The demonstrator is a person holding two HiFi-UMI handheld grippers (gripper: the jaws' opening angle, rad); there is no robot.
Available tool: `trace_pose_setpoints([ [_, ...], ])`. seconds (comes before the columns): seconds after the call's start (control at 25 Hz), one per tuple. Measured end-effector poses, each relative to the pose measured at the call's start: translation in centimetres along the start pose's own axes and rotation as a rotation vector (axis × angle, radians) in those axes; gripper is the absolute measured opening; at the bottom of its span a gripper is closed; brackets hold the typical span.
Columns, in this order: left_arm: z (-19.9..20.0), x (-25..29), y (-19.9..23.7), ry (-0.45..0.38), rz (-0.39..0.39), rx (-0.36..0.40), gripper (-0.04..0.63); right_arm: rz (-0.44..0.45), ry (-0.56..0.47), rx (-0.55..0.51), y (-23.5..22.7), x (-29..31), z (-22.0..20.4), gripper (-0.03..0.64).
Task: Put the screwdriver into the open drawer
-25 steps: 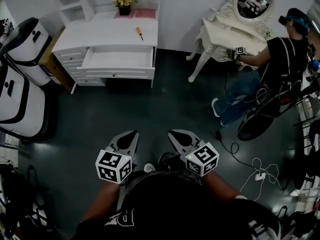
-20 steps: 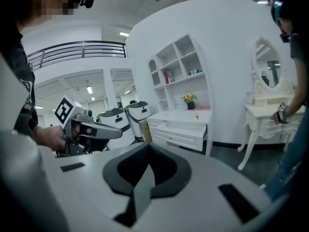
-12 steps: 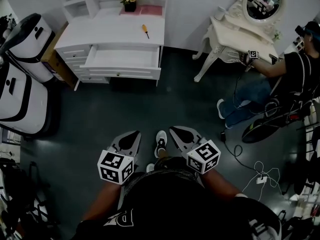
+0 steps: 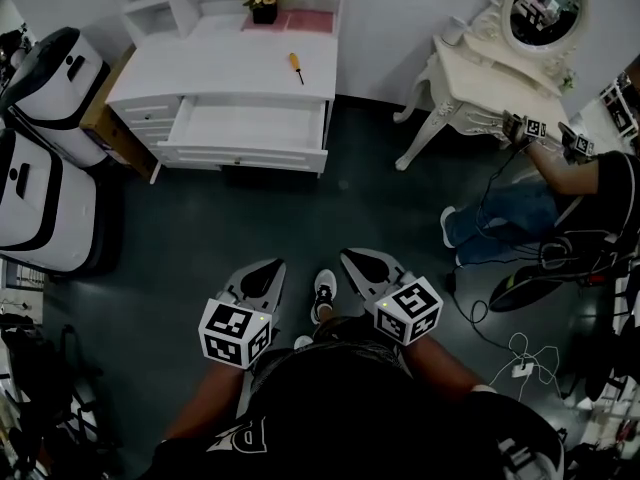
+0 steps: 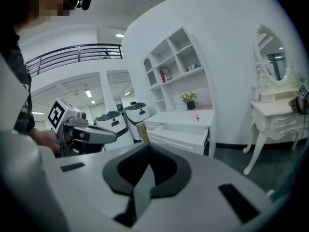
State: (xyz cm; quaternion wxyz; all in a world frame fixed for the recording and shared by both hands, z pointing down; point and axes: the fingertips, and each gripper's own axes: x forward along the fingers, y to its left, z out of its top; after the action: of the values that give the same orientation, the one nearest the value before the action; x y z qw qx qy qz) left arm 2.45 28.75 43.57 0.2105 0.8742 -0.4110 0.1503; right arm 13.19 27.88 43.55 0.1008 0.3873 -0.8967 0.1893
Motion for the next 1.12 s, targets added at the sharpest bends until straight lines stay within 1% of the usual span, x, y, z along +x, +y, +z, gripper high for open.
trace_pose_setpoints([
  [0.4, 3.9, 5.4, 3.7, 0.007, 0.017, -0.029, 0.015, 0.013, 0.008, 0.014, -5.1, 4.3, 3.2, 0.009],
  [0.52, 5.0, 6.5, 4.7, 0.005, 0.028, -0.044, 0.015, 0.026, -0.002, 0.009, -6.4, 5.5, 4.5, 0.009],
  [0.72, 6.5, 8.4, 5.9, 0.007, 0.049, -0.042, 0.015, 0.047, -0.03, -0.003, -8.4, 7.1, 6.7, 0.009],
  [0.88, 8.5, 10.1, 6.4, -0.016, 0.056, -0.059, 0.015, 0.061, -0.047, -0.01, -10.3, 7.7, 8.4, 0.009],
  [1.0, 9.7, 11.5, 6.9, -0.031, 0.075, -0.052, 0.015, 0.068, -0.049, -0.012, -11.8, 8.2, 9.0, 0.009],
  [1.12, 10.3, 12.9, 7.2, -0.026, 0.085, -0.046, 0.015, 0.077, -0.05, -0.017, -13.2, 8.7, 9.5, 0.009],
])
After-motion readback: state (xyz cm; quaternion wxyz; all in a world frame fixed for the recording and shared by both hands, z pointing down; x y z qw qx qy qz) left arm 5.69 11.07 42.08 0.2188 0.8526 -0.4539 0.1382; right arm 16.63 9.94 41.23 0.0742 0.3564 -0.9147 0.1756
